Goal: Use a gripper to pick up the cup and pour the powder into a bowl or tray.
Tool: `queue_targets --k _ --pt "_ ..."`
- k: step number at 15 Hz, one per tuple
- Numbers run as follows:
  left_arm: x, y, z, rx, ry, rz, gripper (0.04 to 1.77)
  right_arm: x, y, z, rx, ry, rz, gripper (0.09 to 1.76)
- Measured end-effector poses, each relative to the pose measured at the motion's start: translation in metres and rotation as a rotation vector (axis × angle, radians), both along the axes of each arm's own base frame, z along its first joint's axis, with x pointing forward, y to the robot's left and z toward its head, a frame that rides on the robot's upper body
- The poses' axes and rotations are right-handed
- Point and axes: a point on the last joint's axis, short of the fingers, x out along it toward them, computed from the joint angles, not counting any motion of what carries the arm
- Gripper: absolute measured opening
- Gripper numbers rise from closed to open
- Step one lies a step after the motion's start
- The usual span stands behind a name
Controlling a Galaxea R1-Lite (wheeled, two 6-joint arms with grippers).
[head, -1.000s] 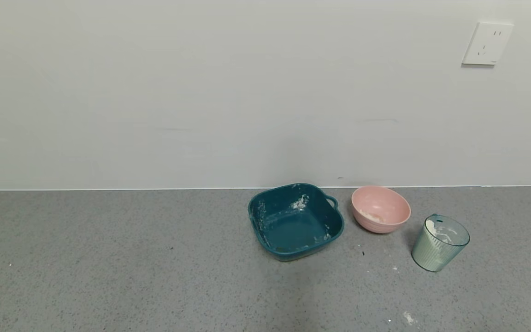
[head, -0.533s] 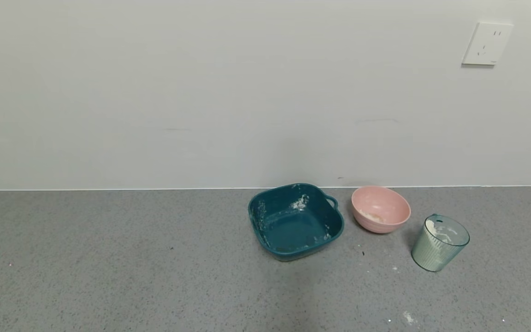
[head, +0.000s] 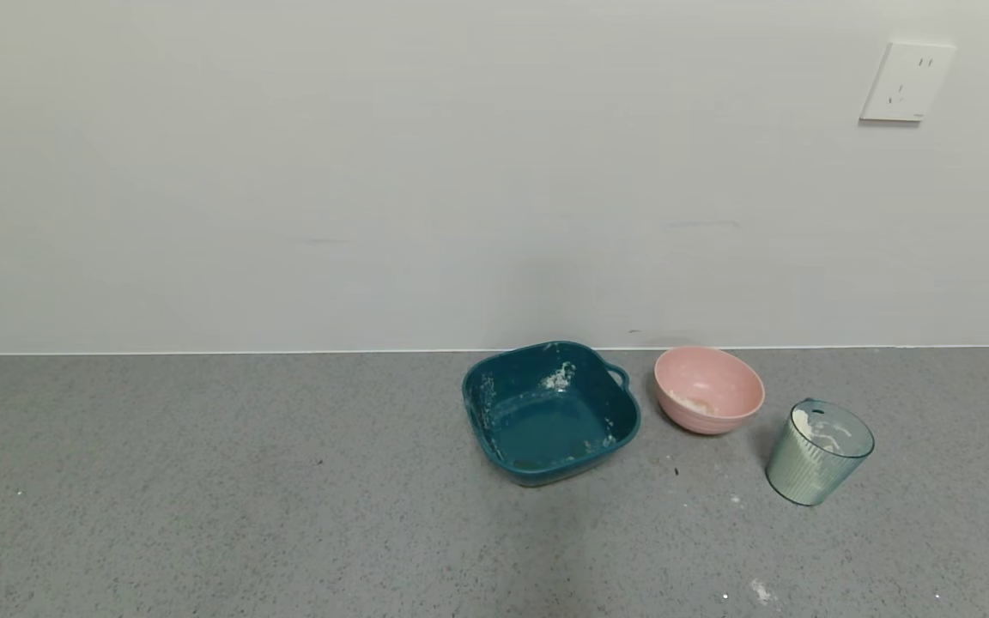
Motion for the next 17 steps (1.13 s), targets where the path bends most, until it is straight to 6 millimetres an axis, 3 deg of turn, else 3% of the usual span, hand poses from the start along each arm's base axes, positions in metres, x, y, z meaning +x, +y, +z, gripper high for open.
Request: queue_targets --k 5,10,17 --pt "0.0 0.0 0.0 0.0 0.0 0.0 1.72 0.012 0.002 -0.02 -0.008 -0.031 0.076 1.7" --pt "0.0 0.0 0.0 0.0 0.0 0.0 1.72 0.016 0.002 -0.039 0.055 0.091 0.109 1.7" --pt "0.0 0.0 0.0 0.0 0.0 0.0 1.72 0.016 0.002 -0.038 0.067 0.081 0.111 1.7"
